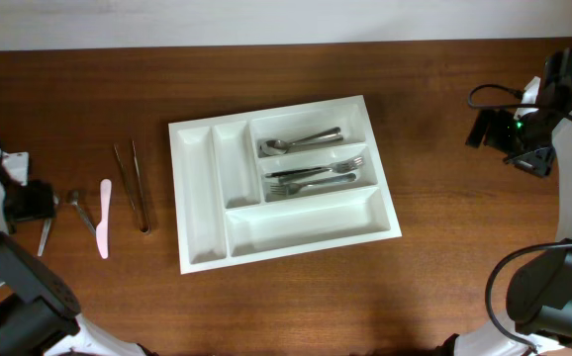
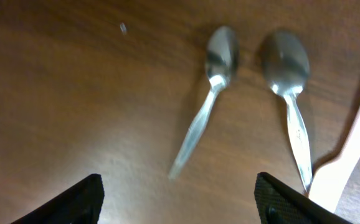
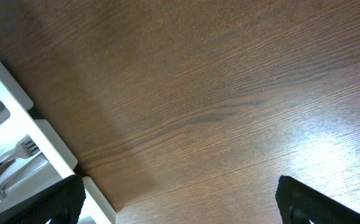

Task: Pack container
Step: 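Move the left gripper over the small spoon and grasp it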

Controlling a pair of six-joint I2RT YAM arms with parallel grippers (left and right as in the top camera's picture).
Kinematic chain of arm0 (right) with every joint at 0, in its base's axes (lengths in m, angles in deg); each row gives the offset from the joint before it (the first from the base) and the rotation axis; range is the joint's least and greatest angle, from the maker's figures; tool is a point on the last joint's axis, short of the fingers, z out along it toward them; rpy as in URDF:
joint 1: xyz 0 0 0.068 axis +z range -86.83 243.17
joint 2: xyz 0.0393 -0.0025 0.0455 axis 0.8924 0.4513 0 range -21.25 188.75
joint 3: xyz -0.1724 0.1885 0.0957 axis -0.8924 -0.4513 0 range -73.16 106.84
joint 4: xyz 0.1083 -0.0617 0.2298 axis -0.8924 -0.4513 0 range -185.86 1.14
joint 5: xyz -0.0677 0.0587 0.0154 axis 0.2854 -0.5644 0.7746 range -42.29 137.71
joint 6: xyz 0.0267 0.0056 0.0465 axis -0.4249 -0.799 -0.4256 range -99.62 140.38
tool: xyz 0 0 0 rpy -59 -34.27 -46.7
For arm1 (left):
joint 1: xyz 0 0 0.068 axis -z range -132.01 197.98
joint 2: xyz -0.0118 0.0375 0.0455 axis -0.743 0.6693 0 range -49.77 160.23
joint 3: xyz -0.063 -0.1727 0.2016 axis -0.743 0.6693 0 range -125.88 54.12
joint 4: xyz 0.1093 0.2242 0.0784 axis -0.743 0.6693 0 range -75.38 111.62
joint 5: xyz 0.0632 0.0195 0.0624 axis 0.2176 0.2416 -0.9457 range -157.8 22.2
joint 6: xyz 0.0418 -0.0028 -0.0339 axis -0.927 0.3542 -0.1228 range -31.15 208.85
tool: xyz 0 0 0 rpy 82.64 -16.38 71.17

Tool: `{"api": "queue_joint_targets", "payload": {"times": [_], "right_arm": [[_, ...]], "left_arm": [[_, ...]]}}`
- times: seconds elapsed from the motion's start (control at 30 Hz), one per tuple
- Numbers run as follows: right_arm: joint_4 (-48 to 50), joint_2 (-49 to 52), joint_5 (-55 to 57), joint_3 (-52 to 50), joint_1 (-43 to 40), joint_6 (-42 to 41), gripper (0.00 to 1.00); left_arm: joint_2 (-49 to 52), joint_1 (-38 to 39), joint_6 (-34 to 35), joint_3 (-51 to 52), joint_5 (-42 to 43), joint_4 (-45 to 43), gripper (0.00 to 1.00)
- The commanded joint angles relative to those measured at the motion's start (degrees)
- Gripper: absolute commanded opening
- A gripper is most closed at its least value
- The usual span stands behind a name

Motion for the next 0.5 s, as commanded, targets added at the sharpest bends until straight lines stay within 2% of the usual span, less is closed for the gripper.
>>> {"api": "queue_joint_targets", "payload": {"times": [0.0,0.33,0.47], "right_arm": [[0.1,-0.7,0.1,-0.3,-0.3,-0.3,0.99],[0.1,-0.7,0.1,-0.3,-0.3,-0.3,0.99],[0.1,-0.7,0.1,-0.3,-0.3,-0.3,0.99]], "left_arm": [[2.2,-2.3,-6.0,-1.1,8.0,-2.6,0.76],[9.3,-2.6,-15.8,-1.1,9.1,-5.6,0.66],[9.8,-2.6,-17.3,-1.1,9.1,-7.8,0.64]]}}
